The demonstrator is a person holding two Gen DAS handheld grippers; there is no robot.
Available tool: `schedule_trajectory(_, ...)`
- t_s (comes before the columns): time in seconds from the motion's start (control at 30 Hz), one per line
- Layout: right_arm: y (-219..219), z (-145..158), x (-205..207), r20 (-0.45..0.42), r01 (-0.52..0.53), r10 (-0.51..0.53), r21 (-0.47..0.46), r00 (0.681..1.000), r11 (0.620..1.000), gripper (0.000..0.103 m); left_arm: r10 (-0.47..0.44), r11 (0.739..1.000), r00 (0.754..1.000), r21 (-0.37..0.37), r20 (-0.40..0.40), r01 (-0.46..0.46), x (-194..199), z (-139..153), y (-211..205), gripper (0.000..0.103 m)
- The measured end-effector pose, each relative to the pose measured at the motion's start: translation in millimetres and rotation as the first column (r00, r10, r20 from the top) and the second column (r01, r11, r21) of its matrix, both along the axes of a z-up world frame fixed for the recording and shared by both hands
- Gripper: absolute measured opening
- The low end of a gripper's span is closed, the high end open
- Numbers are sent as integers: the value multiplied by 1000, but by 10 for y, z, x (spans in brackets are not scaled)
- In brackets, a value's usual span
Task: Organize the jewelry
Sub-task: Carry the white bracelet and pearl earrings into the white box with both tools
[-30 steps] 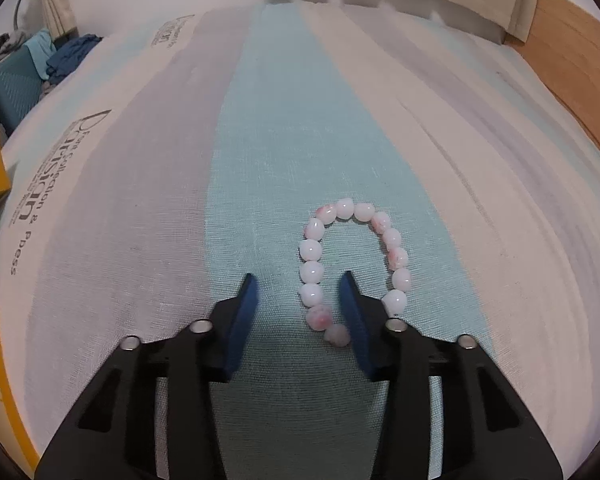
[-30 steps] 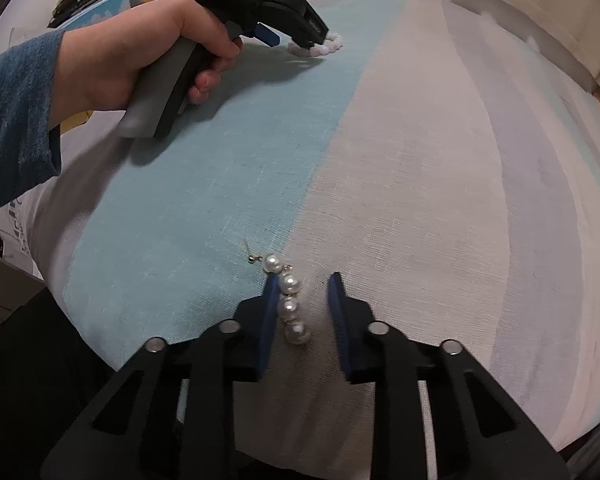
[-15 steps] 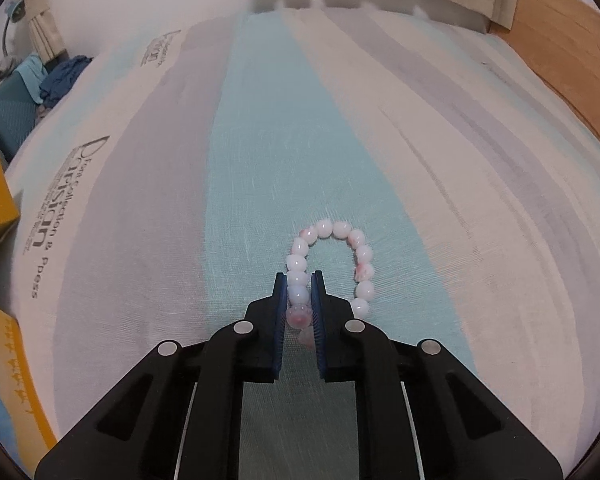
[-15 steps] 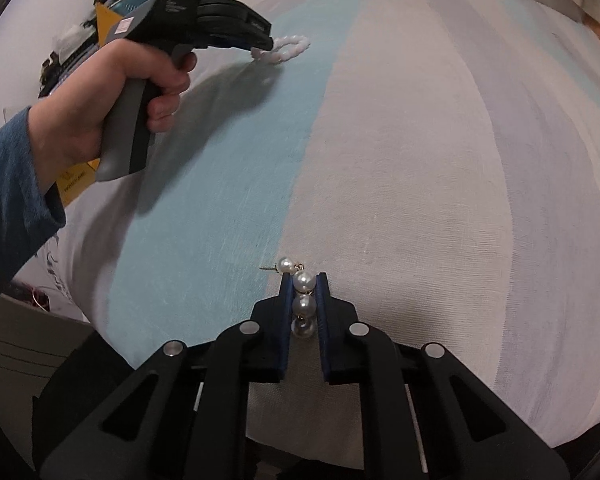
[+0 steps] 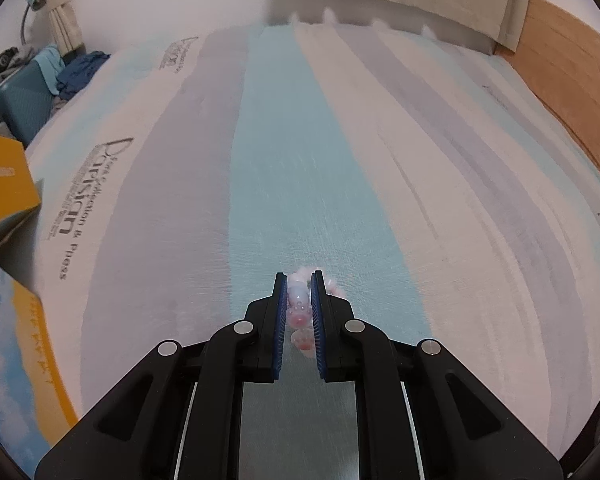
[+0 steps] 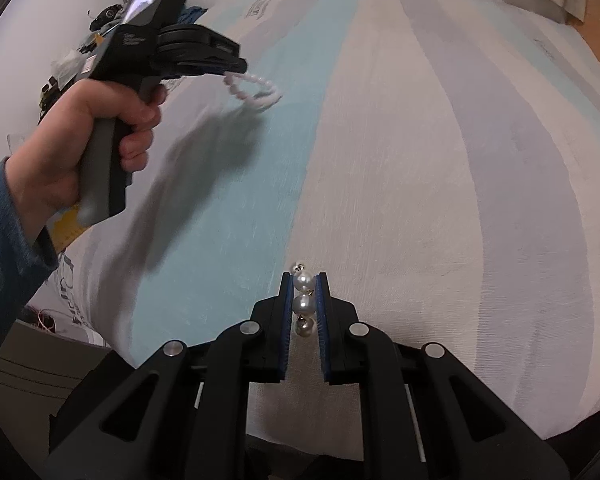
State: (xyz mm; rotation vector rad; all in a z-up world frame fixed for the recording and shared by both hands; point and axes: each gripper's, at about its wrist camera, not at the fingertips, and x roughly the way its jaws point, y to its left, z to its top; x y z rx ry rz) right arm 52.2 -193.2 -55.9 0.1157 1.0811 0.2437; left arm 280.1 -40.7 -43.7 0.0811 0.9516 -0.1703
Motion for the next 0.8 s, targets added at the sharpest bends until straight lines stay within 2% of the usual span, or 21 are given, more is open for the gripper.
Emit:
schedule_trajectory(0.3, -68, 203, -37, 22, 45, -45, -14, 999, 999, 10, 31, 999, 1000, -36, -4, -31, -215, 285, 86, 11)
schedule_trajectory(0.43, -49, 278, -75, 33, 66, -65, -17, 997, 998, 10, 28, 999, 1000, -29, 3, -28, -380, 392, 112, 11)
schedule_trajectory(0.8, 61, 583, -86, 87, 82, -80, -21, 993, 996, 10, 31, 997, 999, -68, 19, -30, -892, 715, 353, 11)
